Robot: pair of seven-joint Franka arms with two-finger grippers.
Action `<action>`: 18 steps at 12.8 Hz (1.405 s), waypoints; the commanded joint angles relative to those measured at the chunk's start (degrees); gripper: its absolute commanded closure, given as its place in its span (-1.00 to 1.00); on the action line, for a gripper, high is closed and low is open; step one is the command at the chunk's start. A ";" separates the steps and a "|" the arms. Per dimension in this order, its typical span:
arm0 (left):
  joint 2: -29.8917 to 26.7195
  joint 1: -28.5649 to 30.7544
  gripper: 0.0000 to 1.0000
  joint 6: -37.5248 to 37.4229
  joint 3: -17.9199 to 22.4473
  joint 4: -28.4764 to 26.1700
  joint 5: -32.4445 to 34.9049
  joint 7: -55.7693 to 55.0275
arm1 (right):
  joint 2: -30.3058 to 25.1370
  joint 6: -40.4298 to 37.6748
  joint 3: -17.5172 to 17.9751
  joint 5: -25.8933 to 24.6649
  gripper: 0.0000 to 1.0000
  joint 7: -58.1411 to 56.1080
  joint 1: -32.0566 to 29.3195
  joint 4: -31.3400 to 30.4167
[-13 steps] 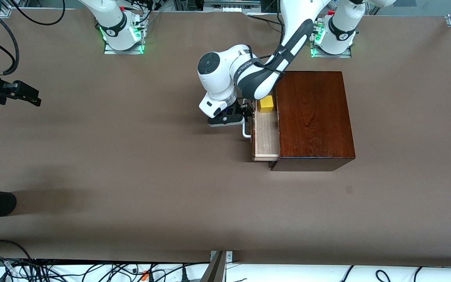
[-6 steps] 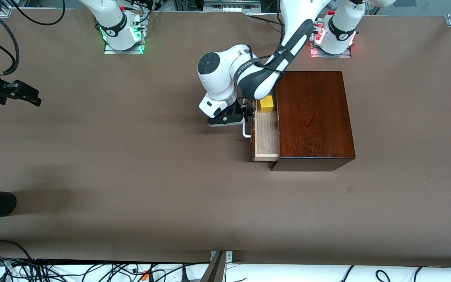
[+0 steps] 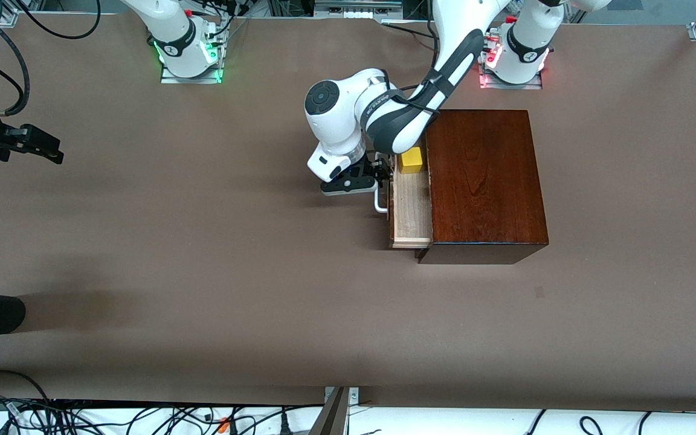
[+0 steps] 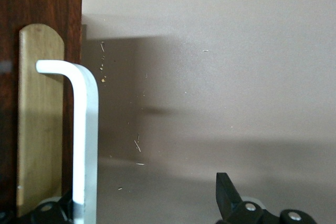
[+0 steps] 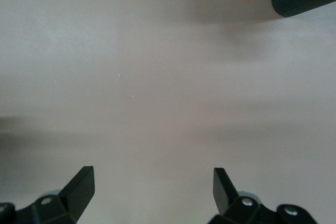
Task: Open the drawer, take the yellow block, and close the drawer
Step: 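Pull the drawer open by its handle with the left gripper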
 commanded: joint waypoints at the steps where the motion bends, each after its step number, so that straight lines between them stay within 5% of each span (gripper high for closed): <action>1: 4.52 -4.63 -1.00 -4.96 -4.39 12.75 -4.81 -2.40 | -1.18 -0.70 0.13 0.30 -1.00 0.20 -0.18 -0.23; 11: 4.00 -4.36 -1.00 -5.39 -4.30 12.75 -4.28 -2.23 | -1.09 -0.70 0.13 0.30 -1.00 0.20 -0.18 -0.23; 18: -5.92 -1.56 -1.00 -15.84 -4.30 12.84 -5.16 1.72 | -1.18 -0.61 0.13 0.38 -1.00 0.20 -0.18 -0.14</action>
